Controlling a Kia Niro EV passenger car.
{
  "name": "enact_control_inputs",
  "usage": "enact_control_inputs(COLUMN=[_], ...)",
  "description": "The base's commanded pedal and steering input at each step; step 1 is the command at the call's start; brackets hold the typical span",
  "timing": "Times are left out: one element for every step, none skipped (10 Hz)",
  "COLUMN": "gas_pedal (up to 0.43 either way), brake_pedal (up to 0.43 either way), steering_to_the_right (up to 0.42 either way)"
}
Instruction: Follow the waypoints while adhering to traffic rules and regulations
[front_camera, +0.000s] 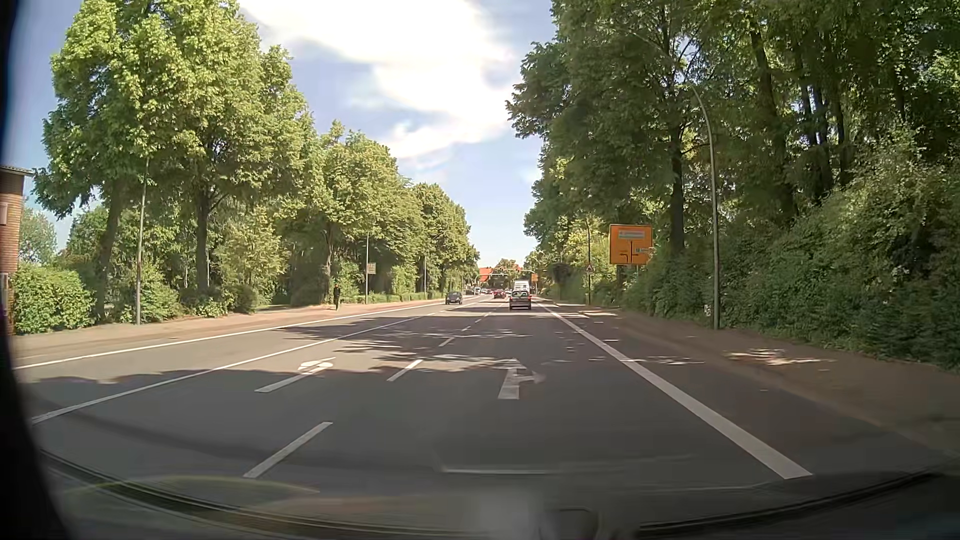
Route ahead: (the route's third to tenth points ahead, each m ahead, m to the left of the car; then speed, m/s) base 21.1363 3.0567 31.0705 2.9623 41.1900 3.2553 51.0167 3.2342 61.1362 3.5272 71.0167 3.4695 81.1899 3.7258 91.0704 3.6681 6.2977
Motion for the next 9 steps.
enact_control_inputs(gas_pedal=[0.039,0.079,0.098,0.098,0.110,0.118,0.138,0.138,0.138], brake_pedal=[0.006,0.006,0.006,0.006,0.006,0.006,0.006,0.006,0.006], steering_to_the_right=[0.002,0.002,0.002,0.002,0.002,0.002,0.002,0.001,0.002])
